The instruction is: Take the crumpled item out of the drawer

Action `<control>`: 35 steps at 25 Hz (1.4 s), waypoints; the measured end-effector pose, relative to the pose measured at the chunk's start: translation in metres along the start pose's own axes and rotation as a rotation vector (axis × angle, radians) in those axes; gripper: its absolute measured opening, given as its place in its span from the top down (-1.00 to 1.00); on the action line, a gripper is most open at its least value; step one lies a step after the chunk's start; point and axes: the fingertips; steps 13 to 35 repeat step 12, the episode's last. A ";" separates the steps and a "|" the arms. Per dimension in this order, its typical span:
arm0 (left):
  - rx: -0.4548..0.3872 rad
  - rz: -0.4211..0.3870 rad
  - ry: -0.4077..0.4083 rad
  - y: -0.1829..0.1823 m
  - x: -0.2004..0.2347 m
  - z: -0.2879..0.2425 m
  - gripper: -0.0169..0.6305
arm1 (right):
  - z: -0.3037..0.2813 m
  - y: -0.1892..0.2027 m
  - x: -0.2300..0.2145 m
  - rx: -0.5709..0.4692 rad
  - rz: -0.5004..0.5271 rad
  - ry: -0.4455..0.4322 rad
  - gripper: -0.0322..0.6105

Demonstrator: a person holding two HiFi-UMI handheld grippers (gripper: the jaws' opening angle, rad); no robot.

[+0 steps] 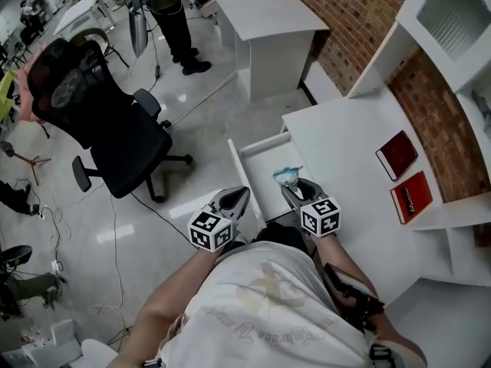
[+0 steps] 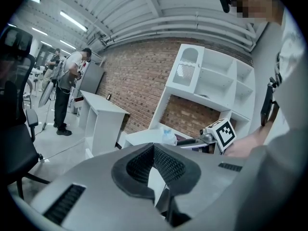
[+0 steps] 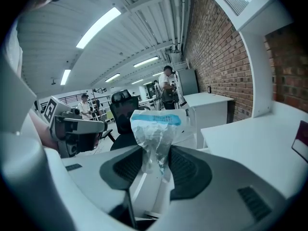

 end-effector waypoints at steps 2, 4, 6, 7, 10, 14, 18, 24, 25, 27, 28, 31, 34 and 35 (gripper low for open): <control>0.007 -0.003 0.012 0.003 -0.004 0.000 0.89 | 0.003 0.001 0.000 0.000 -0.003 0.006 0.33; 0.013 -0.005 0.021 0.007 -0.008 0.000 0.89 | 0.008 0.006 -0.001 0.005 -0.010 0.012 0.33; 0.017 -0.004 0.023 0.009 -0.011 0.001 0.89 | 0.013 0.012 -0.002 0.010 -0.019 0.021 0.33; 0.019 -0.004 0.024 0.009 -0.012 0.002 0.89 | 0.015 0.014 -0.001 0.012 -0.024 0.025 0.33; 0.023 -0.002 0.023 0.009 -0.013 0.006 0.89 | 0.020 0.019 0.004 0.018 -0.037 0.028 0.33; 0.025 0.000 0.023 0.009 -0.015 0.009 0.89 | 0.023 0.022 0.008 0.022 -0.044 0.027 0.33; 0.025 0.000 0.023 0.009 -0.015 0.009 0.89 | 0.023 0.022 0.008 0.022 -0.044 0.027 0.33; 0.025 0.000 0.023 0.009 -0.015 0.009 0.89 | 0.023 0.022 0.008 0.022 -0.044 0.027 0.33; 0.025 0.000 0.023 0.009 -0.015 0.009 0.89 | 0.023 0.022 0.008 0.022 -0.044 0.027 0.33; 0.025 0.000 0.023 0.009 -0.015 0.009 0.89 | 0.023 0.022 0.008 0.022 -0.044 0.027 0.33; 0.025 0.000 0.023 0.009 -0.015 0.009 0.89 | 0.023 0.022 0.008 0.022 -0.044 0.027 0.33; 0.025 0.000 0.023 0.009 -0.015 0.009 0.89 | 0.023 0.022 0.008 0.022 -0.044 0.027 0.33; 0.025 0.000 0.023 0.009 -0.015 0.009 0.89 | 0.023 0.022 0.008 0.022 -0.044 0.027 0.33; 0.025 0.000 0.023 0.009 -0.015 0.009 0.89 | 0.023 0.022 0.008 0.022 -0.044 0.027 0.33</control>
Point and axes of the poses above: the fingertips, and each gripper's own axes: z backward along the fingers, x to its left, y out of its underside, and after that the axes turned 15 degrees about -x, right-handed
